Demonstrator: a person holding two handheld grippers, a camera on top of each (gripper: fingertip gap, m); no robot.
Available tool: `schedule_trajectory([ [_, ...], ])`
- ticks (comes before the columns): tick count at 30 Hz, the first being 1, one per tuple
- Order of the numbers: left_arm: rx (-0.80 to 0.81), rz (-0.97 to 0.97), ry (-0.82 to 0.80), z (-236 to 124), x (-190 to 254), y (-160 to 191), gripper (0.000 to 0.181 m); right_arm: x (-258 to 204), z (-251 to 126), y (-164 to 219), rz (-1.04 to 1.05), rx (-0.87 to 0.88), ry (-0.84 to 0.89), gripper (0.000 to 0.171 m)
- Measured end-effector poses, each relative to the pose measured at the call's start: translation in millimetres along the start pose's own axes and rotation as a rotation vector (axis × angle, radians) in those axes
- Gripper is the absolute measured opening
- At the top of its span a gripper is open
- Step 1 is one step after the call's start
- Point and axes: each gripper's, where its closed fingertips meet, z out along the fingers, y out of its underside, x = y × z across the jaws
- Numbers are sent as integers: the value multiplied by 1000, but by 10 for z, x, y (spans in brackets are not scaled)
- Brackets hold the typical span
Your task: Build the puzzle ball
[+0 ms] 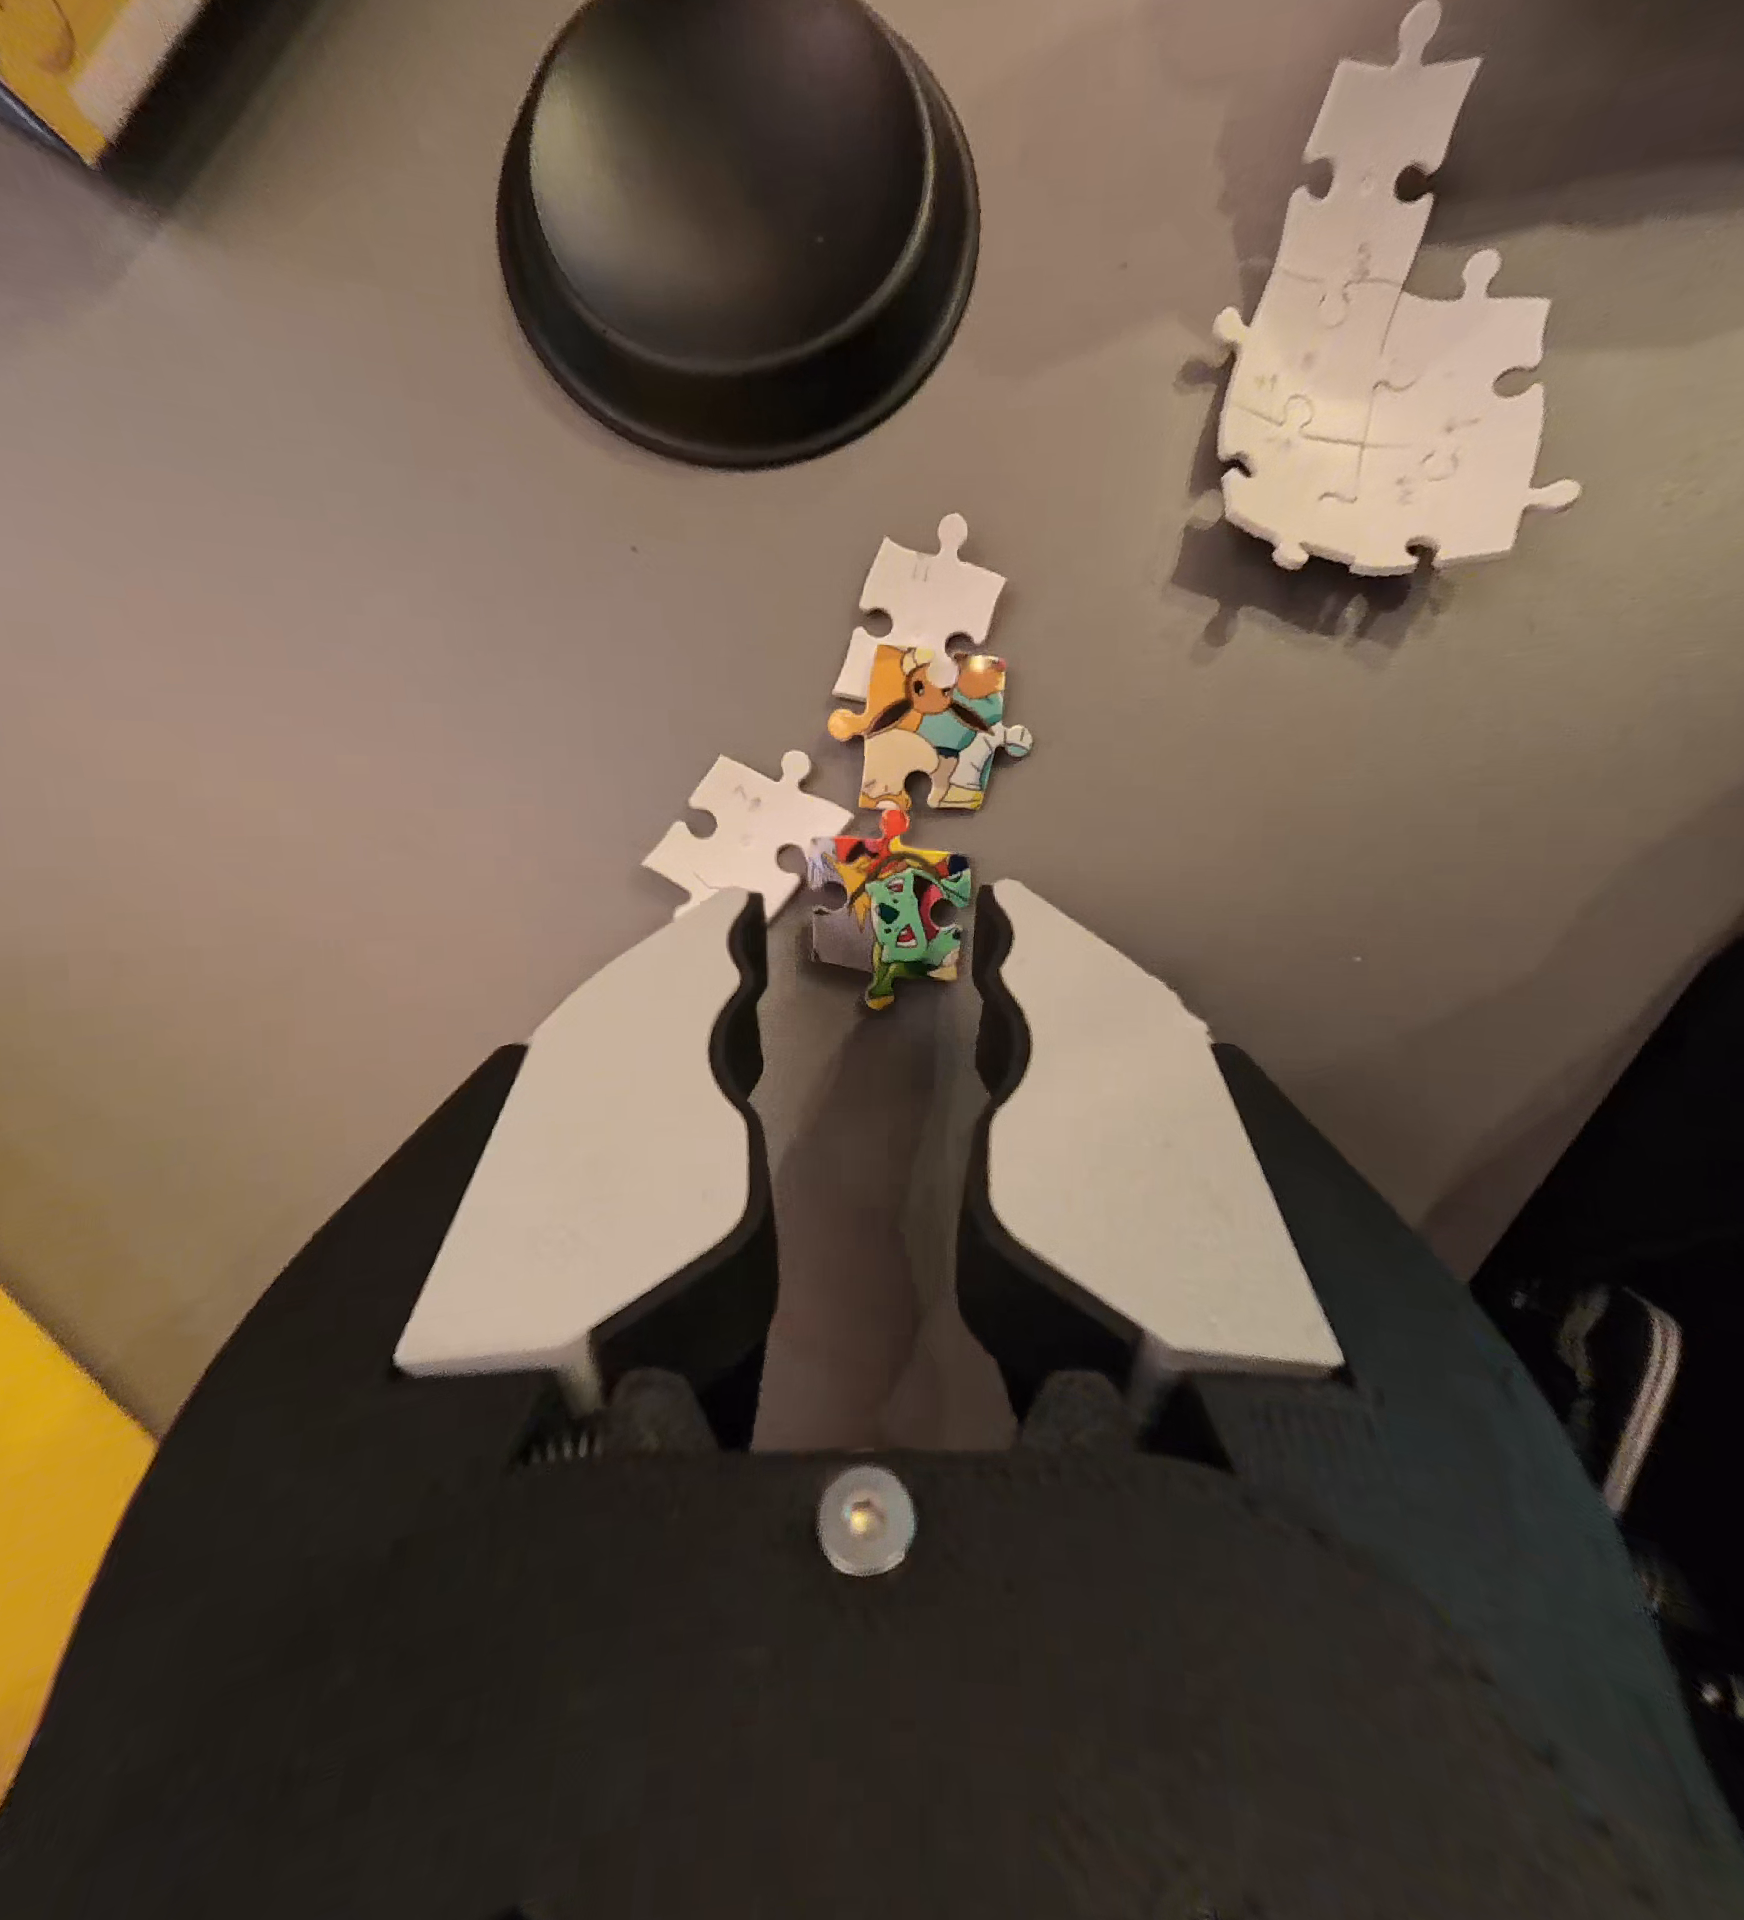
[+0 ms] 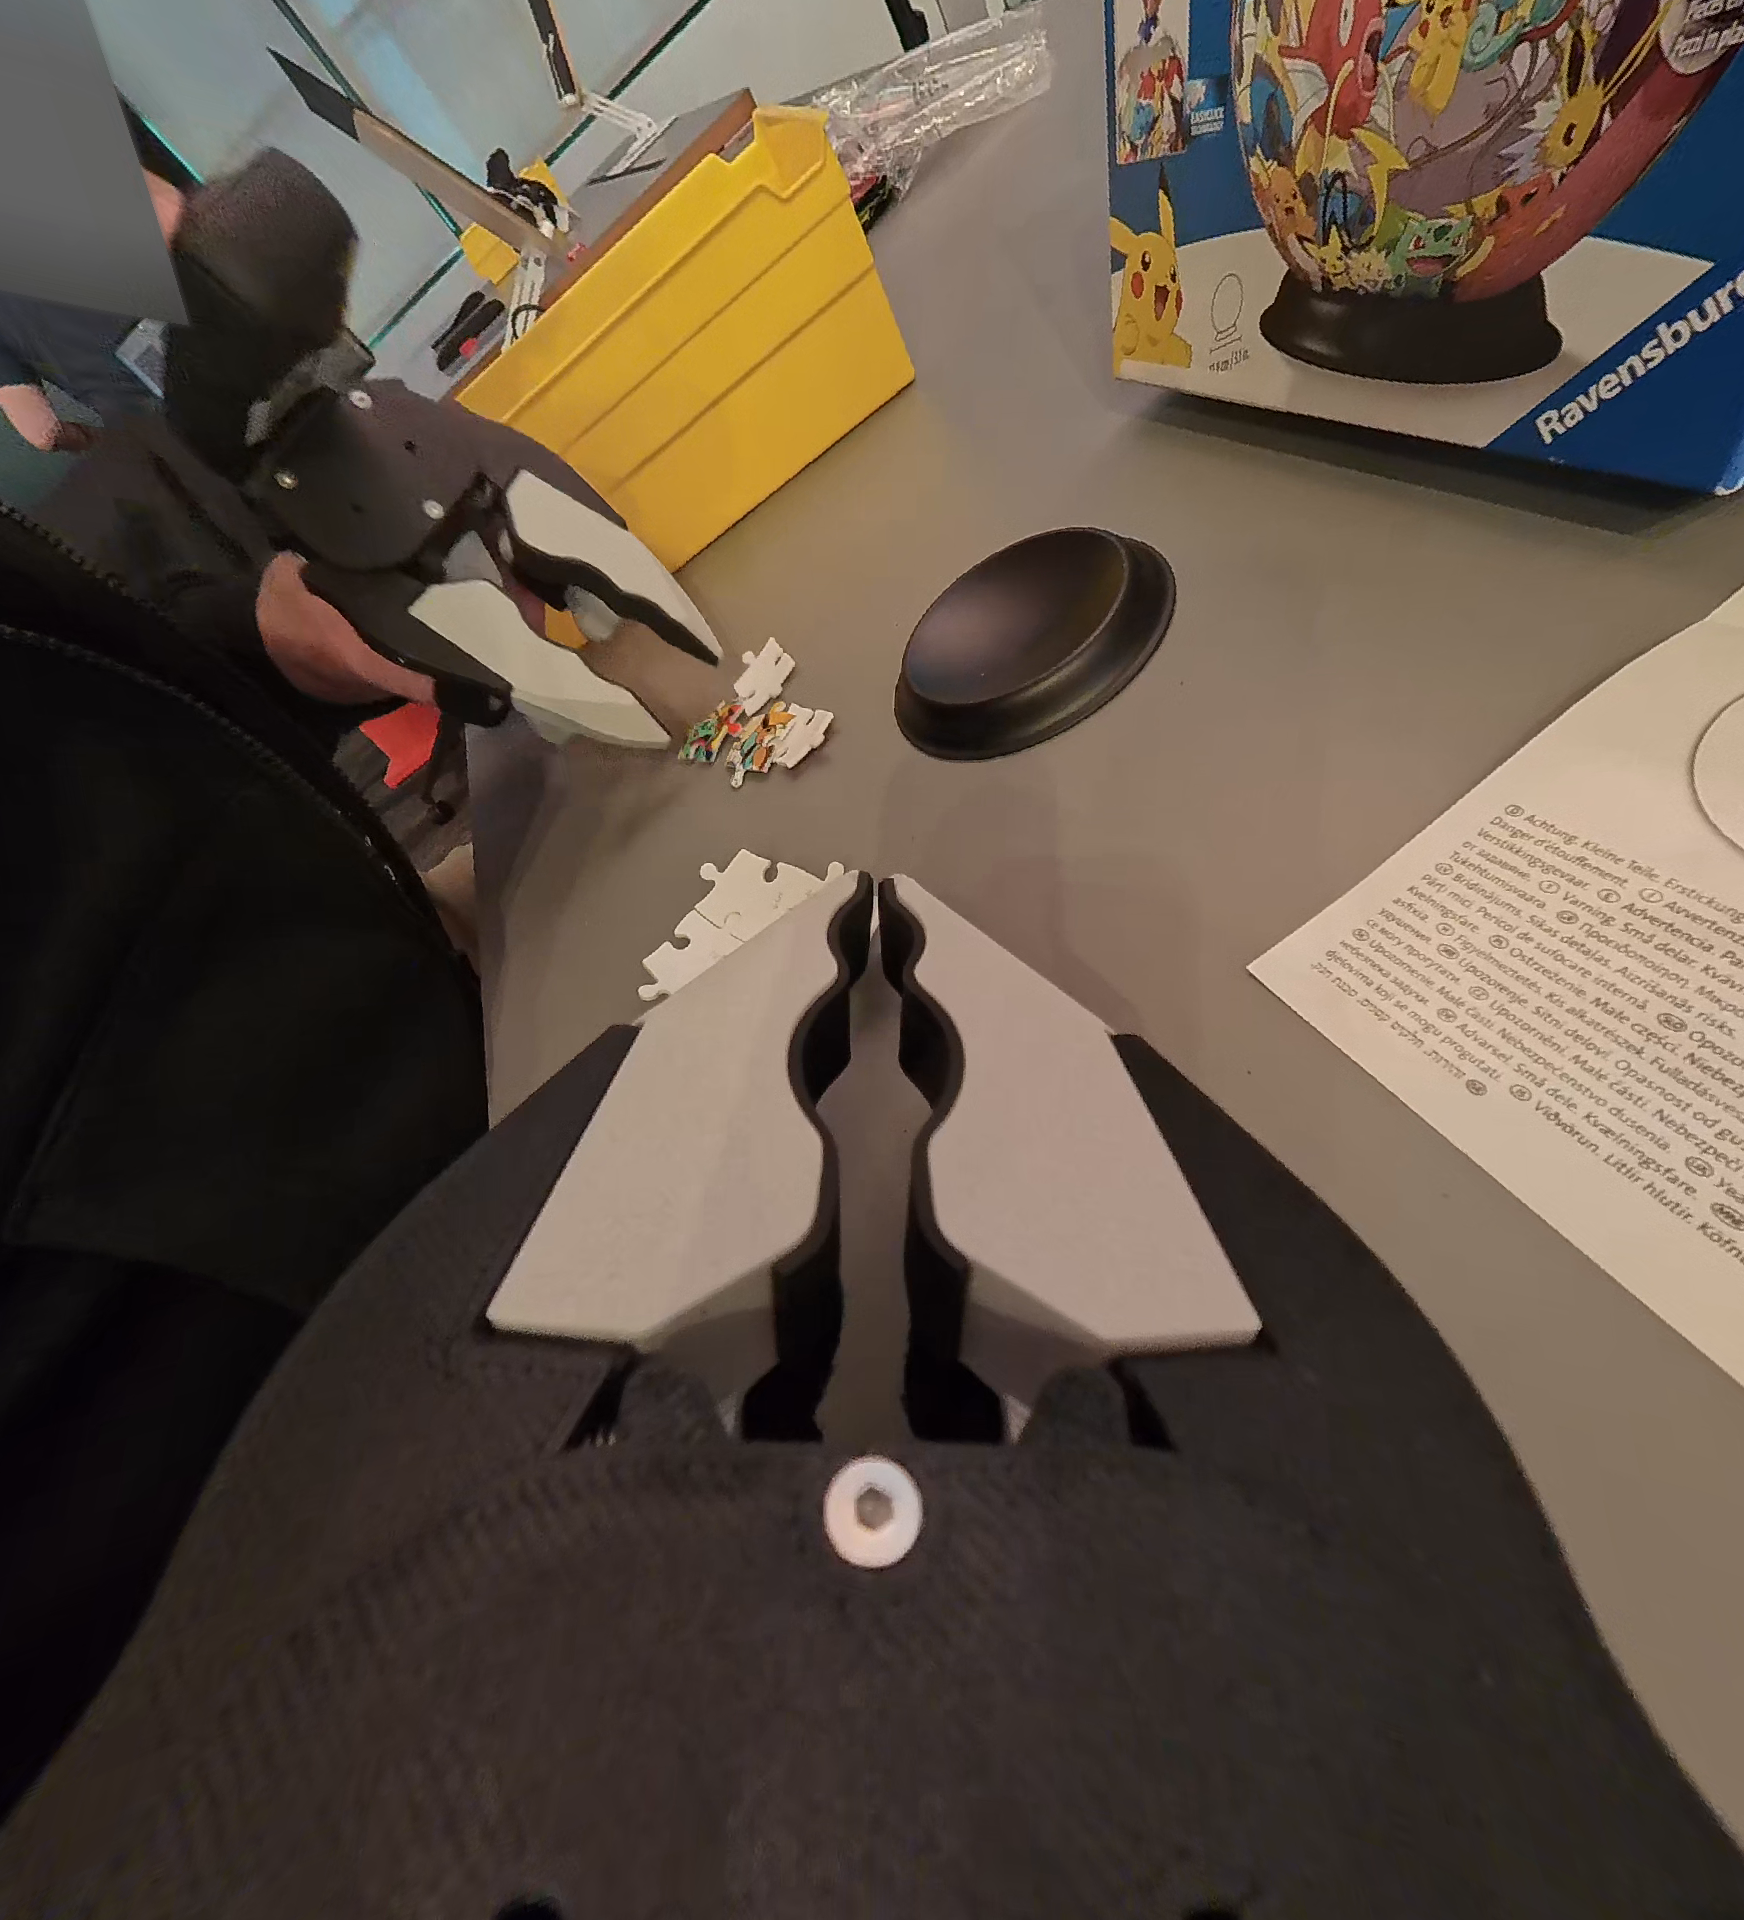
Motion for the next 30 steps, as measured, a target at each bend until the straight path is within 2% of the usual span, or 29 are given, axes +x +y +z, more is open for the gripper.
schedule_trajectory([
  [4,124,-7,-21,-456,-82,-268,35,4,4,3,2,-3,1,0],
  [7,195,-15,-171,-993,-537,-374,31,3,1,1,3,-1,0,0],
  [10,202,-93,-347,-1426,-1240,-190,31,-1,-5,-5,1,4,-1,0],
  [12,142,-150,-417,-1511,-1670,90,37,-4,-6,-8,-1,5,-3,0],
  [15,43,-261,-391,-1332,-2087,541,54,-5,-8,-9,-1,7,-3,0],
  [19,9,-370,-261,-952,-2224,801,53,-3,-8,-11,1,8,-3,0],
  [23,-78,-294,-273,-707,-2263,875,50,1,-8,-11,3,7,-1,0],
  [26,-136,-310,-242,-550,-2268,966,49,3,-12,-16,4,11,-2,0],
  [30,-123,-323,-230,-514,-2310,973,44,2,-14,-18,5,12,-4,0],
])
